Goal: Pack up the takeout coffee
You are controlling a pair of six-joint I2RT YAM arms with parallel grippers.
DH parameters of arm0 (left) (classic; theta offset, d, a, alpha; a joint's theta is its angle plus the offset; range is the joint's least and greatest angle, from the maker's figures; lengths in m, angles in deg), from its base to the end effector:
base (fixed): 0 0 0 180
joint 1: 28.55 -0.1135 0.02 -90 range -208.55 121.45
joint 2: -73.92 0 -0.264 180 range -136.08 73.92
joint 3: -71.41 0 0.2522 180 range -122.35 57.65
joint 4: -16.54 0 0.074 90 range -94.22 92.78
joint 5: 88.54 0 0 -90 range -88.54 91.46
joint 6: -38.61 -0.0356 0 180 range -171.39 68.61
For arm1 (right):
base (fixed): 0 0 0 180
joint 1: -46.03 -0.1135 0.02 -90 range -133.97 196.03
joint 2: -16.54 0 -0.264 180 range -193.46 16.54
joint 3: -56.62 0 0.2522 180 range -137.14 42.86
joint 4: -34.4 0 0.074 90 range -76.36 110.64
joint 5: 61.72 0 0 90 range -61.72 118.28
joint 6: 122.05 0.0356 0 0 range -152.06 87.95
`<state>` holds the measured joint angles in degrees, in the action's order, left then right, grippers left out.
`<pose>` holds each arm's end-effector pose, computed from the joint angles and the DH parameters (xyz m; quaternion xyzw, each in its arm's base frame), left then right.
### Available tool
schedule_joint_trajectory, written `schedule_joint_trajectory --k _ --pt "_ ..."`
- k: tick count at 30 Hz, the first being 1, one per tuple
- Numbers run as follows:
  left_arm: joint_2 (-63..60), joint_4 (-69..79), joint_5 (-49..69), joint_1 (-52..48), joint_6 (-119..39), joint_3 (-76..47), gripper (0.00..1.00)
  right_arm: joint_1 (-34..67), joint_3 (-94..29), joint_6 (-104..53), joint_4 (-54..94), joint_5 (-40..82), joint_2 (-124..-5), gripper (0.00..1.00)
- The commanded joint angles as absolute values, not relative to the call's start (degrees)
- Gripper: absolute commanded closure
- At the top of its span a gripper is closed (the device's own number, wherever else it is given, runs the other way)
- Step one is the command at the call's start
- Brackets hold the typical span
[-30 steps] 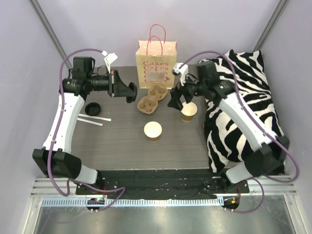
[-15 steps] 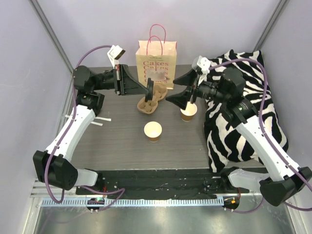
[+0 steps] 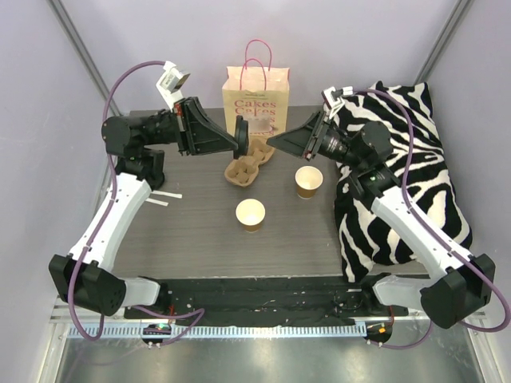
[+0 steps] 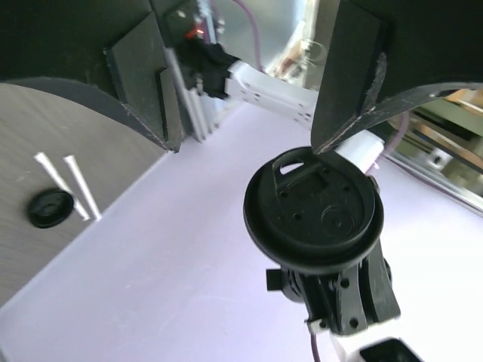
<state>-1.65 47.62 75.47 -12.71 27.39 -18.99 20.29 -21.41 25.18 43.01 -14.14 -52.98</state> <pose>0.2372 -0.1029 0.4939 0.3193 0.5469 -0.6972 0.3358 0.2354 0.1401 0.4277 -0.1299 0.6119 0.6578 0.4195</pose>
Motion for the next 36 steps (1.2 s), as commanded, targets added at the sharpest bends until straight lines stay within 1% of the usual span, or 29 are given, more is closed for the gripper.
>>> schedule_joint_trajectory --k 1,2,3,5,6,9,12,23,27,32,36 --pt "-0.96 50.77 74.23 -12.64 24.81 -22.51 1.0 20.02 -23.31 39.31 53.16 -12.51 -53.95 0.27" --pt "-0.96 50.77 74.05 -12.55 24.72 -22.6 1.0 19.67 -23.41 39.75 53.25 -11.98 -54.04 0.28" --pt "-1.05 50.68 73.79 -12.55 24.63 -22.6 1.0 18.88 -23.41 39.84 53.25 -11.8 -54.21 0.33" --pt "-1.22 50.68 73.53 -12.64 24.55 -22.6 1.0 18.17 -23.41 40.1 51.5 -10.84 -54.83 0.38" --pt "-1.31 50.68 73.44 -12.64 24.37 -22.68 1.0 18.08 -23.58 40.63 50.53 -10.4 -55.09 0.44" --pt "-1.75 50.68 73.17 -12.64 24.11 -22.95 1.0 17.73 -24.63 42.91 50.52 -10.13 -56.32 0.51" --pt "-2.01 50.68 72.91 -12.64 23.75 -23.04 1.0 16.85 -25.69 43.88 52.28 -10.48 -57.29 0.53" --pt "-2.37 50.68 72.29 -12.55 23.31 -23.21 1.0 13.78 -27.01 45.55 52.11 -10.04 -59.49 0.53" --pt "-2.19 50.68 72.12 -12.64 23.23 -23.39 1.0 12.9 -27.1 45.64 51.93 -9.87 -59.84 0.55" --pt "-2.1 50.95 72.12 -12.64 23.23 -23.04 1.0 12.81 -28.06 46.08 52.19 -9.78 -60.63 0.6" --pt "-1.93 51.21 72.12 -12.64 23.22 -22.6 1.0 12.63 -29.21 46.34 53.07 -9.78 -60.98 0.62"
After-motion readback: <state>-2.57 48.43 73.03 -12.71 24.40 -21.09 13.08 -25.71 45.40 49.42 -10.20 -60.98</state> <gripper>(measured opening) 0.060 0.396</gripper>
